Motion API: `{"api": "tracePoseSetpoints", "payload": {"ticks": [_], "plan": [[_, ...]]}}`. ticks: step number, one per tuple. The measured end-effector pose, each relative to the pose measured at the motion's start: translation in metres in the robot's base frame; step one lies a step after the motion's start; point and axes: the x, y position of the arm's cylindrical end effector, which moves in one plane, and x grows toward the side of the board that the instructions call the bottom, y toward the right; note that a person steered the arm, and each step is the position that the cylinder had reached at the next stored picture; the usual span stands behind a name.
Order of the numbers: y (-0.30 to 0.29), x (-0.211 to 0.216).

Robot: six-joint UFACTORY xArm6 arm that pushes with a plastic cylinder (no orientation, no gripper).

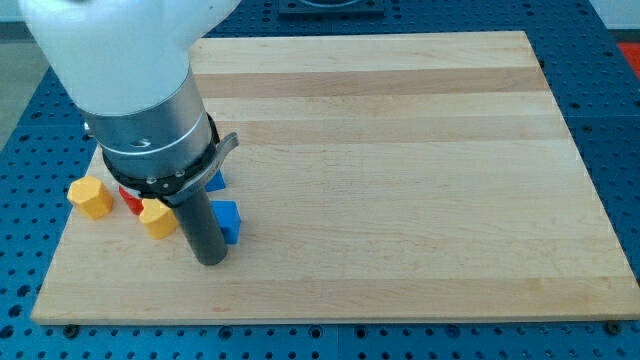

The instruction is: Place the yellow hexagon towards the top left side of the red star

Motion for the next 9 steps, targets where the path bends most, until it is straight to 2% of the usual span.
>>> {"api": "tracePoseSetpoints", "payload": {"ticks": [1, 2, 3, 5, 6, 7, 8, 9], "plan": [[0.003, 0.046], [-0.073, 0.057], [-0.142, 0.027], [-0.144, -0.070], [-0.144, -0.103], [-0.145, -0.080], [-0.173, -0.061], [-0.175, -0.063]]}}
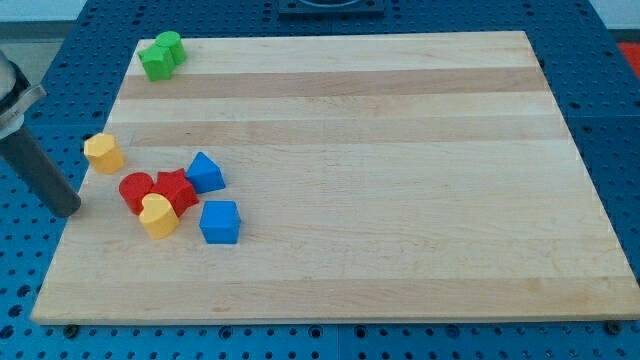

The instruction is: Place the yellow hexagon towards the top left side of the red star

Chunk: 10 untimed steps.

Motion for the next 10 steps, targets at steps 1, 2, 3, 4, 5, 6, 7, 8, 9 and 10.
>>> {"api": "tracePoseSetpoints", "payload": {"ticks": [1, 2, 3, 4, 5, 6, 7, 8, 9, 10], "plan": [[0.000, -0.025], [0.000, -0.039], [0.000, -0.053], [-0.001, -0.083], [0.005, -0.091], [0.001, -0.084], [0.000, -0.087], [0.000, -0.116], [0.005, -0.140], [0.040, -0.125]]}}
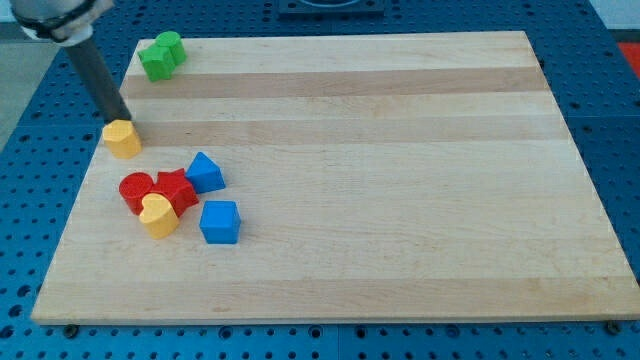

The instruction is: Place the yellow hexagon towards the top left side of the red star

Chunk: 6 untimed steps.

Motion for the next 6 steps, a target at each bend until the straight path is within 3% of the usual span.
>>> {"api": "tracePoseSetpoints", "payload": {"ticks": [1, 2, 4, 5, 6], "plan": [[0.041, 0.041], [0.049, 0.049], [-0.040, -0.009], [-0.040, -0.003], [-0.039, 0.031]]}}
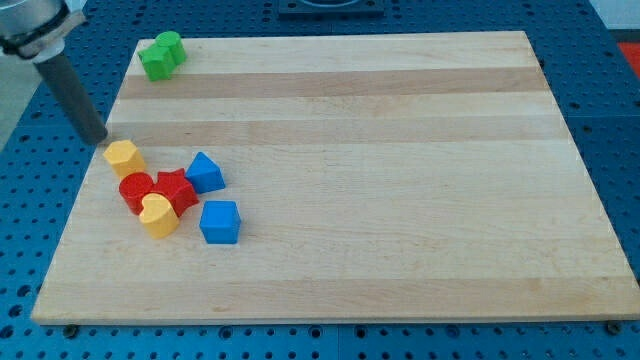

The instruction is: Place the yellow hexagon towards the top left side of the red star

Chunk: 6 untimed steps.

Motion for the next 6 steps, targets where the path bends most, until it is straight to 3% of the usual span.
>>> {"api": "tracePoseSetpoints", "payload": {"ticks": [1, 4, 6], "plan": [[0.004, 0.027], [0.052, 0.027], [0.039, -0.005]]}}
